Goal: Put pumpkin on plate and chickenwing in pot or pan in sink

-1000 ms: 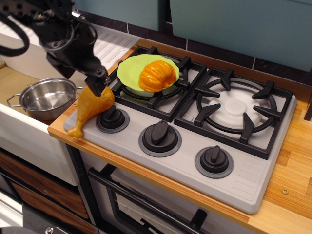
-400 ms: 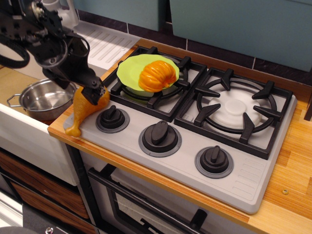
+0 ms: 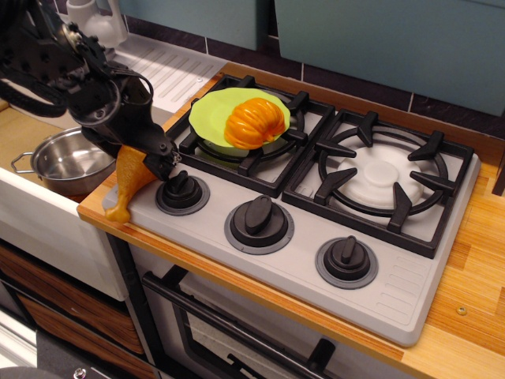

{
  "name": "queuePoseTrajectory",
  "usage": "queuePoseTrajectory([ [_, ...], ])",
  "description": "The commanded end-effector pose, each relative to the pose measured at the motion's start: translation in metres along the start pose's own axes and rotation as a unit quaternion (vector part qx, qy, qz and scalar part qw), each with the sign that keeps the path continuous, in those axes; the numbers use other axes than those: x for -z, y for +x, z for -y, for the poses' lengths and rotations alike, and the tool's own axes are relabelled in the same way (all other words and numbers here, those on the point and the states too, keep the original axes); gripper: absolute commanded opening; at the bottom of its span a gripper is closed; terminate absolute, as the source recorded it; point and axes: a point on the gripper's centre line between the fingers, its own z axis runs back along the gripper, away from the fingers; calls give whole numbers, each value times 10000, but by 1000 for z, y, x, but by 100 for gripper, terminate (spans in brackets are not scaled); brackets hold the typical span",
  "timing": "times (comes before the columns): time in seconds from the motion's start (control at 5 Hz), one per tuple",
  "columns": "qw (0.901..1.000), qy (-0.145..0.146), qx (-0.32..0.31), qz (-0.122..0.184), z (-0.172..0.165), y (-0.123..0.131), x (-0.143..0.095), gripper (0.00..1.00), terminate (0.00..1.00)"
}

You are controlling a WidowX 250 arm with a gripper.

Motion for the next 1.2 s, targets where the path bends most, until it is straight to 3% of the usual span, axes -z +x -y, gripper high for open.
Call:
queuePoseTrajectory([
  [0.0, 9999, -106, -50, 24, 7, 6, -1, 100, 0],
  [0.2, 9996, -194, -196, -76, 13, 7, -3, 0, 0],
  [0.6, 9990, -177, -225, -341, 13, 16, -24, 0, 0],
  [1.0, 9989, -348, 63, -300, -10, 23, -39, 0, 0],
])
